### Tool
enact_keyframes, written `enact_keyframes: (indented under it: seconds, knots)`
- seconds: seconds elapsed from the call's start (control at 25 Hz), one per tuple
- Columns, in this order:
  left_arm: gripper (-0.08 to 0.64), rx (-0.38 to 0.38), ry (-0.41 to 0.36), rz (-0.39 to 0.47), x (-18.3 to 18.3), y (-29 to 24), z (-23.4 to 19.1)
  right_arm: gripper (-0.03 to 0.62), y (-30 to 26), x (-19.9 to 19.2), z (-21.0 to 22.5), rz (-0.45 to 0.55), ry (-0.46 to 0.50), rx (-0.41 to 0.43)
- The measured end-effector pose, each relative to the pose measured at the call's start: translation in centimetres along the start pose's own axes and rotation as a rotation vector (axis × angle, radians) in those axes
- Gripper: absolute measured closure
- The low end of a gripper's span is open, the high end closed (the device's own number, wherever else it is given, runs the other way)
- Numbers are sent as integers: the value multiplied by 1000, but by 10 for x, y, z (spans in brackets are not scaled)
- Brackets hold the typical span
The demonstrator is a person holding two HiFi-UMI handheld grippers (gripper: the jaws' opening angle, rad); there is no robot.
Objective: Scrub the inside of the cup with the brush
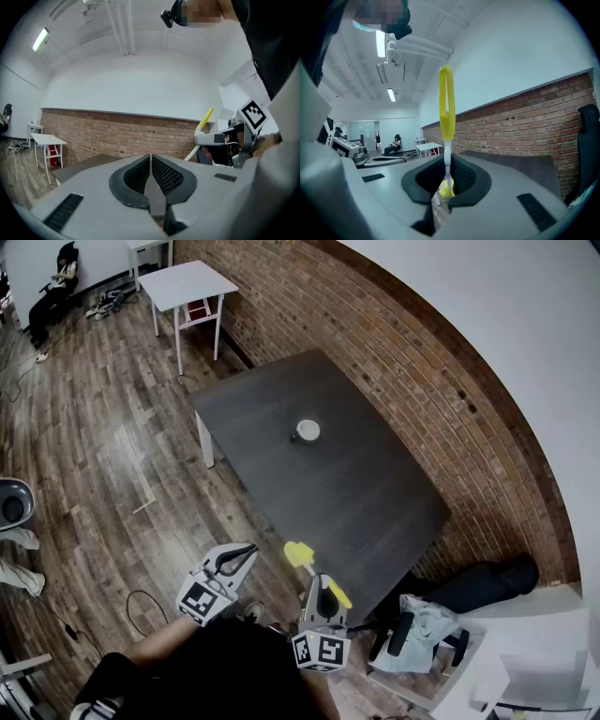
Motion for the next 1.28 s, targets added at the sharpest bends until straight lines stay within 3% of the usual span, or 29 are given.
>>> enact_keyframes:
  seconds: [0.72,1.28]
  knots:
    - [517,-11,-4,6,-2,7,-3,543,3,-2,-7,3,-24,-14]
    - [517,-30,13,-9,-12,60,-41,543,2,-8,-71,10,-2,-52]
Point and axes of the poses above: the fingertips, and each gripper's own axes: y backward along the fingers, z to its right, x out of its top, the point moved 10 cm from there along y, backward along the fingers, and after that the axes turned 13 degrees about -x, right-handed, at the moved point
